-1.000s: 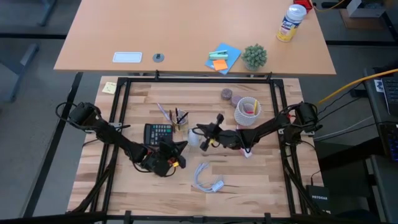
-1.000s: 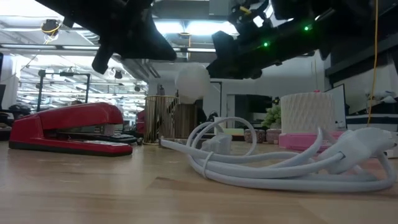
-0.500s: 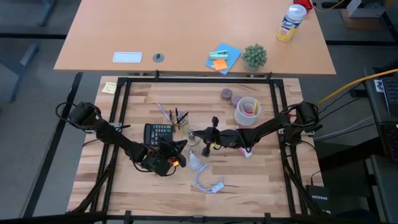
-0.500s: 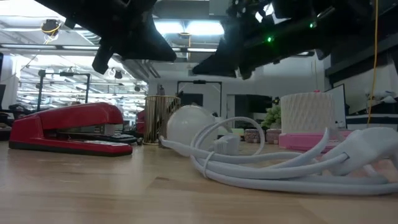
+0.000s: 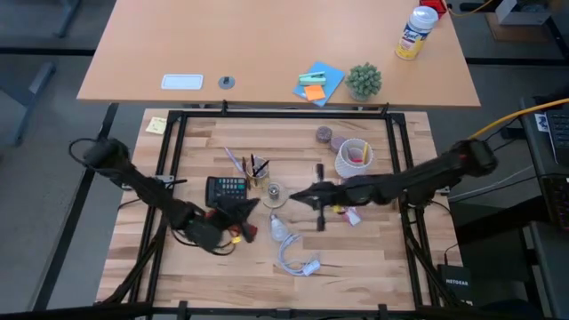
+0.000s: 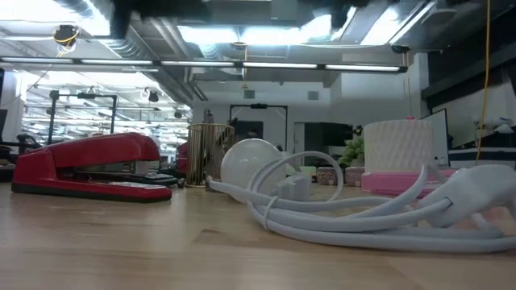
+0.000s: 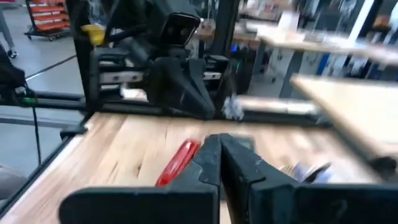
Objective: Screw lightbulb
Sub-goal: Return to Home Position
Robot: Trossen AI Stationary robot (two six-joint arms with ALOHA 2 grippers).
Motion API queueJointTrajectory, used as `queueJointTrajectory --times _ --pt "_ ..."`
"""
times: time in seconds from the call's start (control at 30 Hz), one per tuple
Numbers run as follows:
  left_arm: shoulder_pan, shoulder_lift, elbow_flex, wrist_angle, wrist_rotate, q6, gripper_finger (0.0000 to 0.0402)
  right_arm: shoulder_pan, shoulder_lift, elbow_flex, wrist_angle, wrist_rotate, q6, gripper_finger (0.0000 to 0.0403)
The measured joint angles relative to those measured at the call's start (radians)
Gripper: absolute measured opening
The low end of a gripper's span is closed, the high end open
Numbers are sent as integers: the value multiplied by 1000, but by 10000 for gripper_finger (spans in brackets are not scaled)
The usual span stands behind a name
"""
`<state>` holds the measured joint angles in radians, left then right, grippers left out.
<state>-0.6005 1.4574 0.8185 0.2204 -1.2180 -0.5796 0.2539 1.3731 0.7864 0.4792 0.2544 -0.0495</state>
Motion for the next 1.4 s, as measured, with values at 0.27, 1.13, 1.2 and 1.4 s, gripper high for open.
queueJointTrajectory --times 0.27,1.13,1.2,1.4 --pt "-51 -317 0 0 -19 350 0 14 -353 0 -207 59 -90 7" --pt "404 -500 -498 316 935 440 0 14 -770 -345 -420 -12 169 8" --pt "434 -502 -557 386 971 412 0 14 -796 -428 -354 -12 196 8" --pt "480 -502 -678 498 993 351 0 14 -838 -658 -120 -12 259 8"
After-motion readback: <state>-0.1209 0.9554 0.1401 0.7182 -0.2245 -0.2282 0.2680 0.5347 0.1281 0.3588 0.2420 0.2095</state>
